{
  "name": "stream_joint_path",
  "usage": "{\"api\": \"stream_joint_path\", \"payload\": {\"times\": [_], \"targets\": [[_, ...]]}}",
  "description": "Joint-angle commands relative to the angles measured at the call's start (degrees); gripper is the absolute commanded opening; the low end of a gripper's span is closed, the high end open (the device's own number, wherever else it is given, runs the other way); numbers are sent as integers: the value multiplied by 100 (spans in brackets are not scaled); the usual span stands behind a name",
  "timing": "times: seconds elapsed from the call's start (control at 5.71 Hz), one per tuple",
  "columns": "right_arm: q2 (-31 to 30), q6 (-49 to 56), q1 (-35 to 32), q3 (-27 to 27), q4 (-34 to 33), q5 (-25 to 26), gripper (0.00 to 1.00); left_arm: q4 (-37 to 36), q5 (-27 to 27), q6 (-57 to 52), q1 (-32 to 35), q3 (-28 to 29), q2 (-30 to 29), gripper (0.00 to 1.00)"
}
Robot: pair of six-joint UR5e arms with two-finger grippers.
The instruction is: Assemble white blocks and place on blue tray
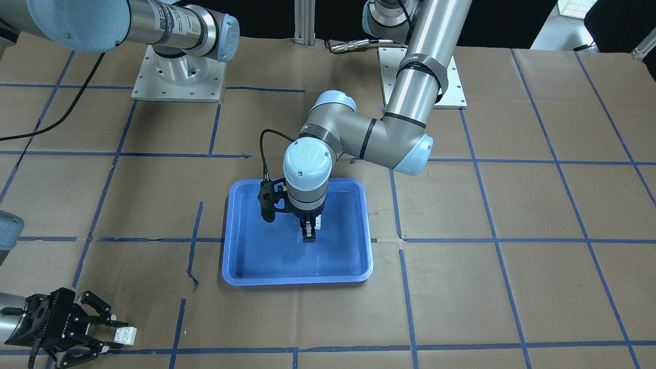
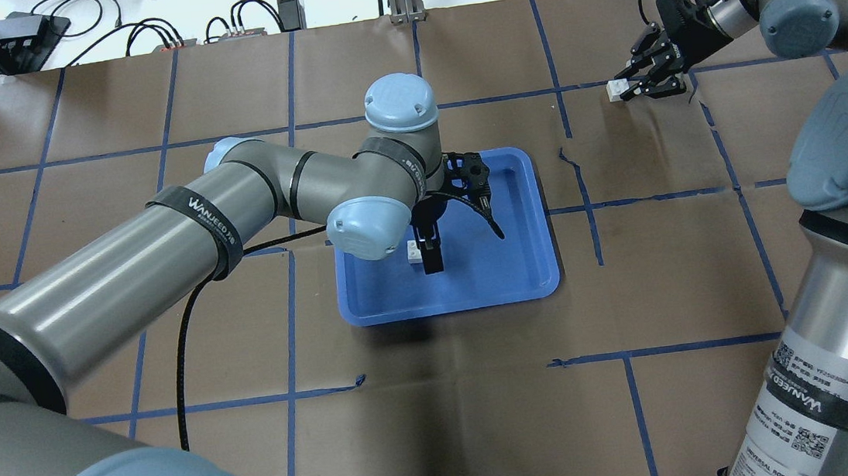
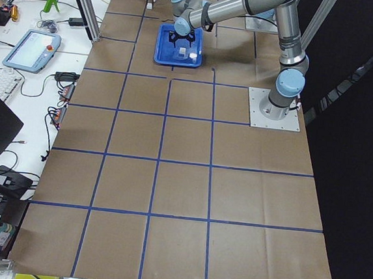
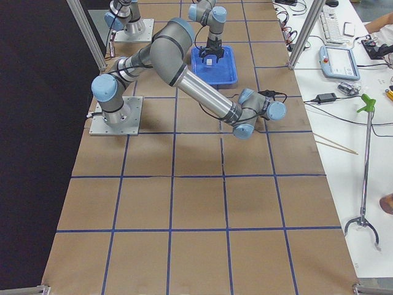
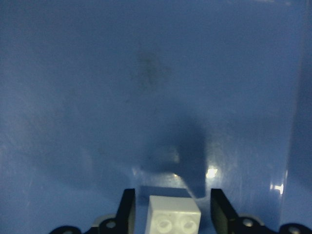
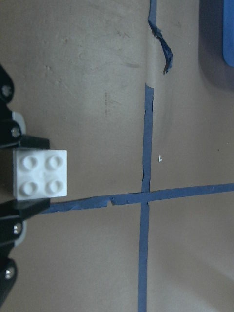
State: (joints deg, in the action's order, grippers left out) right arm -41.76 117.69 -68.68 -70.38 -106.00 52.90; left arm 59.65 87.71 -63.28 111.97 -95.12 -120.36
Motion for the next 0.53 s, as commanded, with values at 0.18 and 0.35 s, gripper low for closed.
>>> {"api": "stream_joint_path", "payload": {"times": [0.18,0.35], "targets": [[-235,-228,-32,392,218,79,30,649,-9,122,-44,186,869,99],[-619,-247,-49,394,742,88,30,1053,0,401,-183,204,1413,99]]}}
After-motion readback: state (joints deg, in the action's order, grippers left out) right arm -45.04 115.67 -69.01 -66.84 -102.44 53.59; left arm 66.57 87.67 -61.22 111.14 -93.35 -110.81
